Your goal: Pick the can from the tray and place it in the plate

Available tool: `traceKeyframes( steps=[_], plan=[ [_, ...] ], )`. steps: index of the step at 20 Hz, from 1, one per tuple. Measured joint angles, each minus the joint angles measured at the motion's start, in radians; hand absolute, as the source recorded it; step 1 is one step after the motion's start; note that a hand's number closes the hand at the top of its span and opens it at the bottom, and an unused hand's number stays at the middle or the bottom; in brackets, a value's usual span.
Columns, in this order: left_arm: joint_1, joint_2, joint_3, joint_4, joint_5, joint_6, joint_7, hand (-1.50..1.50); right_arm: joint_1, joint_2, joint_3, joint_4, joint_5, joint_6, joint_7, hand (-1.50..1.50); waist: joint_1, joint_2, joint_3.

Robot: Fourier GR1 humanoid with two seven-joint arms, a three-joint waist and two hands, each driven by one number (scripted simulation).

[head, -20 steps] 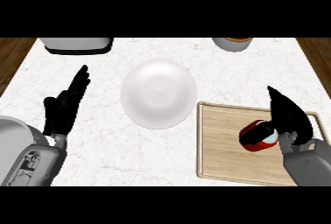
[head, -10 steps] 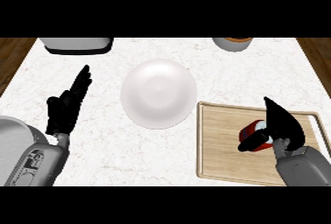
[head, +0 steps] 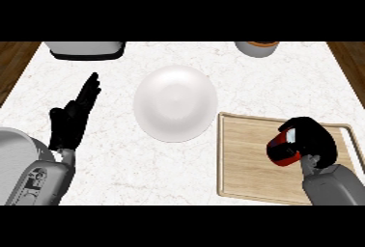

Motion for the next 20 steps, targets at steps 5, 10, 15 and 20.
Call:
traceKeyframes(
  steps=[5,10,15,20],
  plan=[
    [-0.010,-0.008,0.026,0.026,-0.006,-0.021,-0.018,0.00,0.022,0.011,-0.027,-0.012,0.063,0.009,-0.021,1.50,-0.002,0.001,0.001],
    [-0.001,-0.015,0.043,0.032,-0.018,-0.037,-0.037,0.00,0.088,0.007,0.004,-0.015,0.137,-0.018,-0.158,1.50,-0.002,-0.004,-0.007],
    [0.004,-0.017,0.055,0.033,-0.022,-0.045,-0.038,0.00,0.141,-0.021,0.039,-0.048,0.196,-0.084,-0.319,1.50,-0.002,-0.004,-0.006],
    [0.008,-0.025,0.052,0.022,-0.032,-0.040,-0.027,0.00,0.157,-0.032,0.051,-0.137,0.299,-0.231,-0.411,1.50,-0.007,-0.002,0.000]
  ],
)
